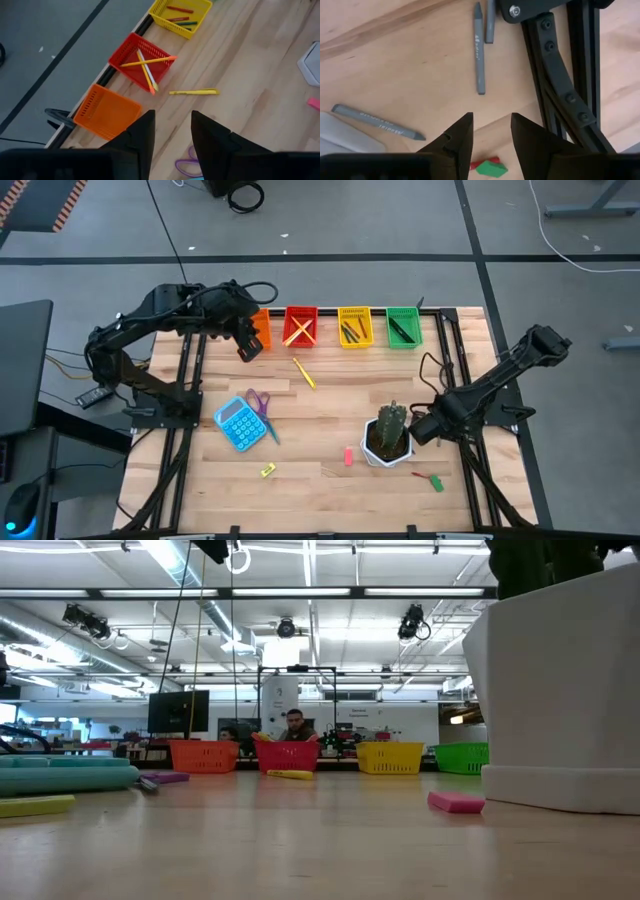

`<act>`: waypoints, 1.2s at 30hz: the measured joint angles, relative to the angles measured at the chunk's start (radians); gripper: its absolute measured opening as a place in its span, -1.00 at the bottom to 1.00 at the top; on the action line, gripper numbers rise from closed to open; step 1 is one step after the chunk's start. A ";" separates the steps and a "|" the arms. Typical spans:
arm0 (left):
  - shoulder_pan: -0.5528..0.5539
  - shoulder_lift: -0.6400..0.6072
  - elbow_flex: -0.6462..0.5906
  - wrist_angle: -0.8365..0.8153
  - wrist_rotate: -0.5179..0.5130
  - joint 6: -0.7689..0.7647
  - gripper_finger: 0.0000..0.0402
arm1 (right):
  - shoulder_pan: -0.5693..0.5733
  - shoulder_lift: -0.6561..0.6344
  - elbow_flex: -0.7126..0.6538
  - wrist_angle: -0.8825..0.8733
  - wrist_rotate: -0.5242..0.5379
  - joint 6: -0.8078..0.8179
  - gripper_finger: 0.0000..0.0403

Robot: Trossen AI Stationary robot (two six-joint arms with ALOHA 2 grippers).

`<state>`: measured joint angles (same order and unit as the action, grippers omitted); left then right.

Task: Sort crayons/erasers/pens/pencils in bins
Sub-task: Put the middle gray crayon into the yellow bin

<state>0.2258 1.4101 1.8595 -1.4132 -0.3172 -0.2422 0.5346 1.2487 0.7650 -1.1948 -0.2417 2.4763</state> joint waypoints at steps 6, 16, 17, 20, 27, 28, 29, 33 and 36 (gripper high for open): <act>0.000 0.000 0.000 0.001 0.000 0.000 -0.30 | 0.005 0.094 -0.001 0.029 -0.003 0.006 -0.31; 0.000 0.000 0.000 0.002 0.001 -0.020 -0.31 | -0.004 0.212 0.002 0.014 -0.034 0.023 -0.31; 0.000 0.000 0.000 0.002 0.002 -0.029 -0.30 | -0.004 0.214 0.002 -0.014 -0.037 0.021 -0.31; 0.000 0.000 0.000 0.003 0.018 -0.034 -0.29 | -0.004 0.211 -0.007 -0.054 -0.044 0.017 -0.31; 0.000 0.001 -0.001 0.002 0.031 -0.049 -0.30 | 0.007 0.219 -0.057 0.113 -0.016 0.001 -0.31; 0.000 0.001 -0.001 0.002 0.031 -0.063 -0.31 | 0.007 0.220 -0.065 0.120 -0.009 -0.003 -0.31; 0.000 0.001 -0.001 0.002 0.031 -0.071 -0.31 | 0.007 0.221 -0.072 0.131 -0.008 -0.005 -0.31; -0.007 0.001 -0.001 0.002 0.034 -0.112 -0.31 | 0.007 0.205 -0.093 0.134 -0.007 -0.010 -0.31; -0.018 0.001 -0.001 0.002 0.034 -0.114 -0.29 | 0.007 0.203 -0.100 0.138 0.007 -0.020 -0.31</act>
<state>0.2076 1.4109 1.8587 -1.4109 -0.2831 -0.3558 0.5419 1.4517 0.6646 -1.0566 -0.2350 2.4566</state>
